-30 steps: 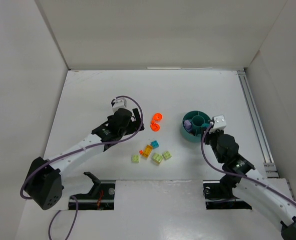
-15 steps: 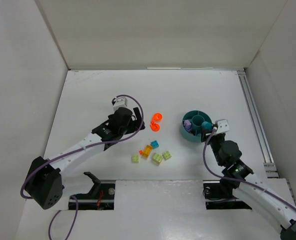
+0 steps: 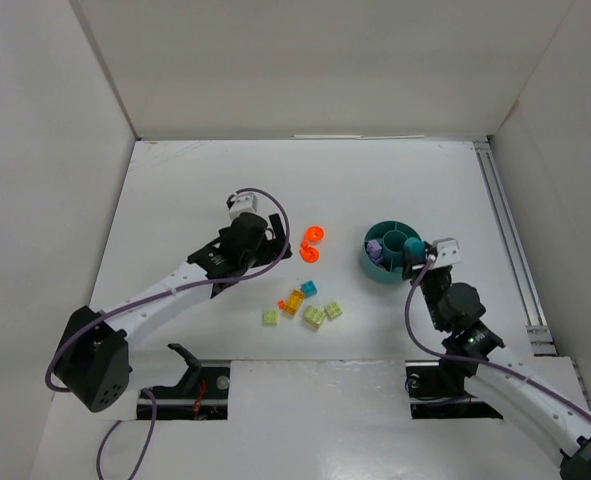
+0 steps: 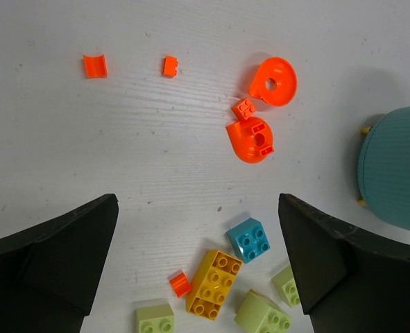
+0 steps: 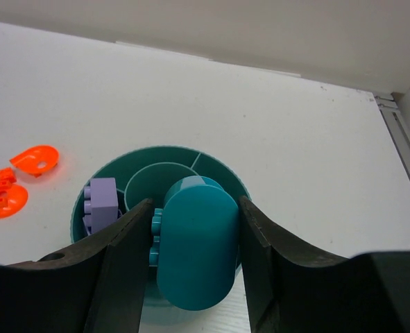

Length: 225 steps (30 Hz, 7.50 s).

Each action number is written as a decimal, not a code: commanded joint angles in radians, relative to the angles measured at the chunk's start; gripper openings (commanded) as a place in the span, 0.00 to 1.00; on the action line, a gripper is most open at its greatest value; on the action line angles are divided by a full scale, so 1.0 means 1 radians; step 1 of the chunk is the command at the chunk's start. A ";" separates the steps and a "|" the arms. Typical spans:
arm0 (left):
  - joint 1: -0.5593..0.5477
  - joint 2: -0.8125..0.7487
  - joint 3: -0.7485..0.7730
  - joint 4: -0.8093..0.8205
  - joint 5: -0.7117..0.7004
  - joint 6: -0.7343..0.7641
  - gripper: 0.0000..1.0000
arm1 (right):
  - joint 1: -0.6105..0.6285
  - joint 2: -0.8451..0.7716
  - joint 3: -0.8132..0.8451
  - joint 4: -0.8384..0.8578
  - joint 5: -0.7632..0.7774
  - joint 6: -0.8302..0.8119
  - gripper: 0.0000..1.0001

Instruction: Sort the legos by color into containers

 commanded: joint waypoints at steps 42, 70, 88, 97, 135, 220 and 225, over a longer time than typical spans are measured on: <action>0.003 0.015 0.046 0.027 0.012 0.015 1.00 | -0.064 0.201 -0.075 0.355 -0.061 0.015 0.70; 0.003 0.006 0.037 0.037 0.044 0.024 1.00 | -0.064 0.261 0.314 -0.219 -0.133 0.004 0.65; 0.003 0.046 0.046 0.047 0.073 0.061 1.00 | -0.085 0.344 0.592 -0.975 -0.154 0.142 0.42; 0.003 0.046 0.046 0.047 0.073 0.061 1.00 | -0.085 0.373 0.578 -0.846 -0.185 0.116 0.41; -0.006 0.073 0.065 0.047 0.073 0.051 1.00 | -0.085 0.215 0.359 -0.539 -0.248 0.118 0.31; -0.016 0.156 0.102 0.113 0.152 0.090 1.00 | -0.509 0.494 0.256 -0.019 -0.552 0.684 0.43; -0.016 0.165 0.102 0.113 0.152 0.090 1.00 | -0.509 0.494 0.178 0.190 -0.564 0.614 0.36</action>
